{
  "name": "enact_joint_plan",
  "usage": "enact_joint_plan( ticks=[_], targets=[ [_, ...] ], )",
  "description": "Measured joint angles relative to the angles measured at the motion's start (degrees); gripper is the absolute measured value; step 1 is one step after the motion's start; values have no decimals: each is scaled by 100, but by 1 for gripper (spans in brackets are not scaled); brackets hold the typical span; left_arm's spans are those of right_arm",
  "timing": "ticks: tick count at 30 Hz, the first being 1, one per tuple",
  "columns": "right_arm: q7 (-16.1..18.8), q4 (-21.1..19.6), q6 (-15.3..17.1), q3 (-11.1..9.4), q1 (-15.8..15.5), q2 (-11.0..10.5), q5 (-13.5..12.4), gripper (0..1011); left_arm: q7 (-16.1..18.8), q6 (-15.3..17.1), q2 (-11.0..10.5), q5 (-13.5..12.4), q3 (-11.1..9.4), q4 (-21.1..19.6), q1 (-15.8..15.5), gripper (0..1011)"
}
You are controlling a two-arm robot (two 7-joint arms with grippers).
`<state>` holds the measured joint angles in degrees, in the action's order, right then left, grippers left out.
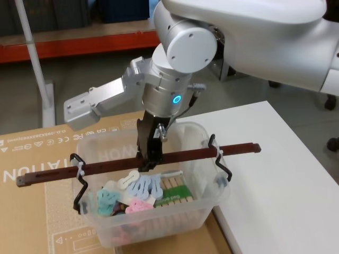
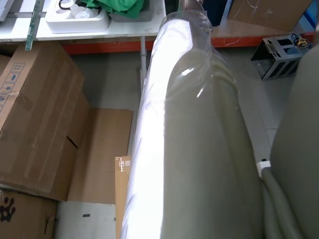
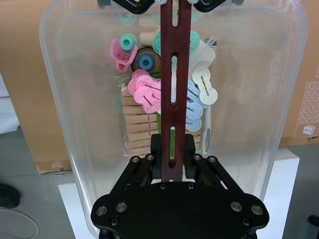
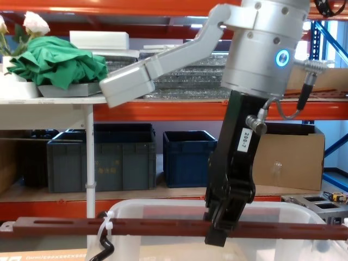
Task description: Use one hand to grasp the basket and place it at the designated location.
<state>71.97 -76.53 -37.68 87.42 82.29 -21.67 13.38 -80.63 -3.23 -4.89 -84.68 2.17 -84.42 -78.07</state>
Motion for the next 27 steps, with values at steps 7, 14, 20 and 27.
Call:
enact_joint_plan(
  ticks=[7, 14, 20, 27],
  targets=[
    [-9, 64, -61, 91, -8, 82, -11, 239, 0, 0, 0, 0, 1, 0, 0, 0],
    [-23, 91, -73, 135, -13, 133, -34, 239, 0, 0, 0, 0, 1, 0, 0, 0],
    [-31, 117, -49, 175, -42, 169, -35, 239, 0, 0, 0, 0, 0, 0, 0, 0],
    [-64, 134, 37, 234, -100, 212, 64, 239, 0, 0, 0, 0, -2, 0, 0, 0]
  ],
)
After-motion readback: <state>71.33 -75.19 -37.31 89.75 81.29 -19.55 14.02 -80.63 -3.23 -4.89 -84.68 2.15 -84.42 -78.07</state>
